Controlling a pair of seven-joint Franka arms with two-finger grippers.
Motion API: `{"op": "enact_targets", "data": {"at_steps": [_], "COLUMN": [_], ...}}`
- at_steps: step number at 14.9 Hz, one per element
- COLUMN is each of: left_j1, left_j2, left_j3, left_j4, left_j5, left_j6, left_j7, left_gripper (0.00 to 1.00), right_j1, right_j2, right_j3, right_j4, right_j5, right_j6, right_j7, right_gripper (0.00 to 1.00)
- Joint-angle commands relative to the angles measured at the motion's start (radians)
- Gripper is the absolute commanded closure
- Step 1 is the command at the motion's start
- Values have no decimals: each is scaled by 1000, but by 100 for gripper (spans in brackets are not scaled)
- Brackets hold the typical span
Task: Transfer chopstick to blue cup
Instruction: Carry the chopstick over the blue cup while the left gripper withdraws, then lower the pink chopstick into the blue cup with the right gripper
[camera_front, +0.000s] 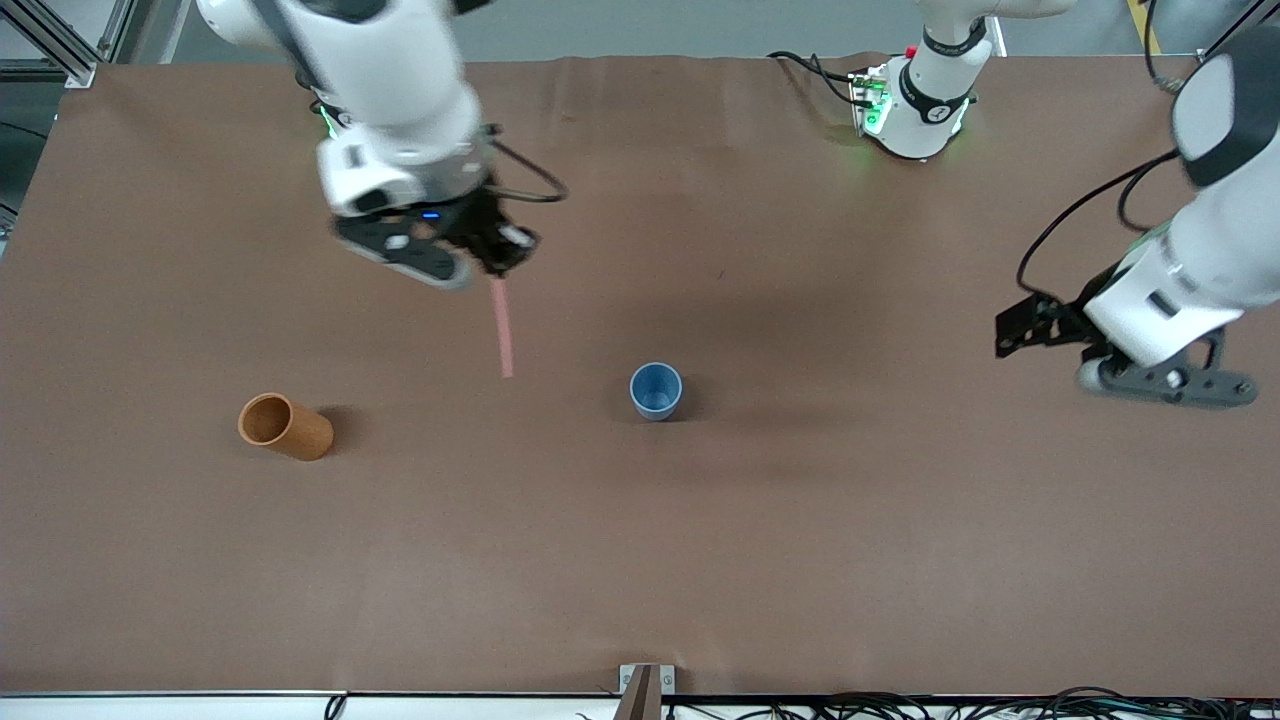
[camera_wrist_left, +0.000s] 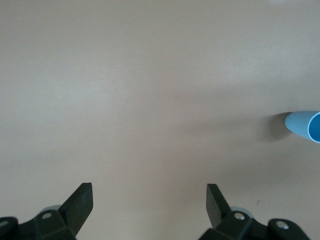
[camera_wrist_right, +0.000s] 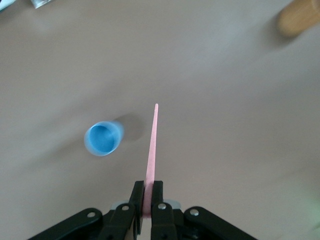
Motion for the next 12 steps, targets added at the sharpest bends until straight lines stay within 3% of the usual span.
{"op": "enact_targets", "data": {"at_steps": [1, 3, 12], "left_j1": [26, 28, 32], "left_j2": [-130, -149, -146], "left_j3": [-13, -13, -8], "left_j4": [-101, -101, -108], "left_j5": [1, 1, 3], "left_j6": [-25, -28, -22], "left_j7": [22, 22, 38], "left_gripper": [0, 0, 0], "right_j1": [20, 21, 92], "right_j2": [125, 145, 237], "right_j3": [-14, -16, -19], "right_j4": [144, 142, 133], "right_j5": [95, 161, 150], "right_j6": [28, 65, 151], "right_j7": [73, 81, 115], "right_gripper": [98, 98, 97]}}
